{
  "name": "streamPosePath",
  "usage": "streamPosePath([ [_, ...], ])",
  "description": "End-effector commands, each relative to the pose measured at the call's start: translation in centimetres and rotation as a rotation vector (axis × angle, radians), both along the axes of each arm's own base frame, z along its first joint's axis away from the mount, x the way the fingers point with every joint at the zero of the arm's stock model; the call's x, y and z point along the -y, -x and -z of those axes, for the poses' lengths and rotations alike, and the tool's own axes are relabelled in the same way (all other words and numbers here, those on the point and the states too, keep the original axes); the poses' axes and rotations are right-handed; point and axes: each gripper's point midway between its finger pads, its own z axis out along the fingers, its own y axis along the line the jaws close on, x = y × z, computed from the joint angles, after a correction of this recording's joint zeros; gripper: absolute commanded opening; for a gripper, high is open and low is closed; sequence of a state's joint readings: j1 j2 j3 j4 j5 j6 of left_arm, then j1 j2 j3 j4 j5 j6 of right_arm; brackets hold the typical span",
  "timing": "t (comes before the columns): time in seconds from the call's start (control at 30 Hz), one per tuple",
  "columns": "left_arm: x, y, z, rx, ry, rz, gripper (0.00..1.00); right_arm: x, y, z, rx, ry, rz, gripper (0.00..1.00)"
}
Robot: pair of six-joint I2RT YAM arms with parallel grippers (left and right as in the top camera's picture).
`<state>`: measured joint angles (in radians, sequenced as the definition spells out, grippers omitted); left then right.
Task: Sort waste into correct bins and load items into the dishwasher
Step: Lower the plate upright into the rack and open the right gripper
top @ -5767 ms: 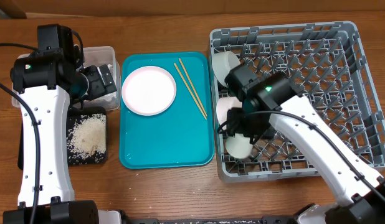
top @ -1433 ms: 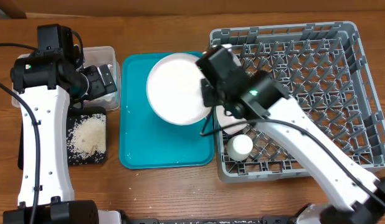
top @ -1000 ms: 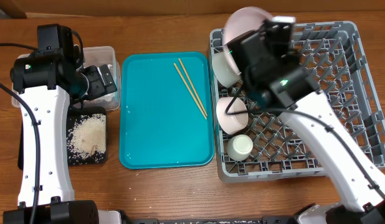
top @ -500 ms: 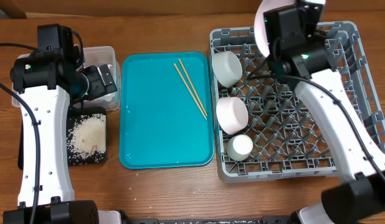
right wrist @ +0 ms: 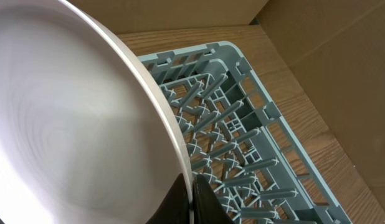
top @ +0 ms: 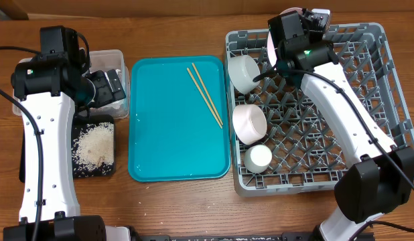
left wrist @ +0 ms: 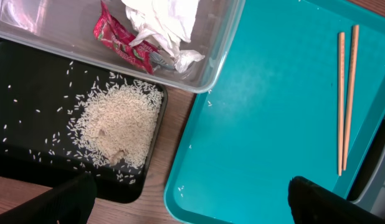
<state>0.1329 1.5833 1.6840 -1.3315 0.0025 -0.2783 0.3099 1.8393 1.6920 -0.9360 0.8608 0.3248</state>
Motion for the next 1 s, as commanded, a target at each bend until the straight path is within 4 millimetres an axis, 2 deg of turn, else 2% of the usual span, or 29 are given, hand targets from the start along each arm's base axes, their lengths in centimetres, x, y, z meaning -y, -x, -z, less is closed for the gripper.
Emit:
streamPosePath([
  [0.0,-0.3,-0.1,-0.4,0.012,-0.014,0.002,1.0,0.1,0.0,0.3,0.01,0.0,0.02,0.04],
  [0.23,-0.3,-0.1,-0.4,0.012,-0.014,0.002,1.0,0.1,-0.1,2.3,-0.042,0.017,0.019,0.04],
  [0.53,-0.3,-0.1,-0.4,0.012,-0.014,0.002,1.0,0.1,-0.2,3.2,-0.065,0.028,0.02,0.04],
  [0.57,-0.3,-0.1,-0.4,0.012,-0.014,0.002,1.0,0.1,-0.2,3.4,-0.069,0.028,0.02,0.06],
  [0.7,-0.3,-0.1,-0.4,0.012,-0.014,0.002,1.0,-0.6,-0.1,4.0,-0.094,-0.004,-0.004,0.31],
  [0.97,-0.3,-0.1,-0.4,0.012,-0.014,0.002,1.0,-1.8,-0.2,5.0,-0.117,-0.08,-0.045,0.36],
])
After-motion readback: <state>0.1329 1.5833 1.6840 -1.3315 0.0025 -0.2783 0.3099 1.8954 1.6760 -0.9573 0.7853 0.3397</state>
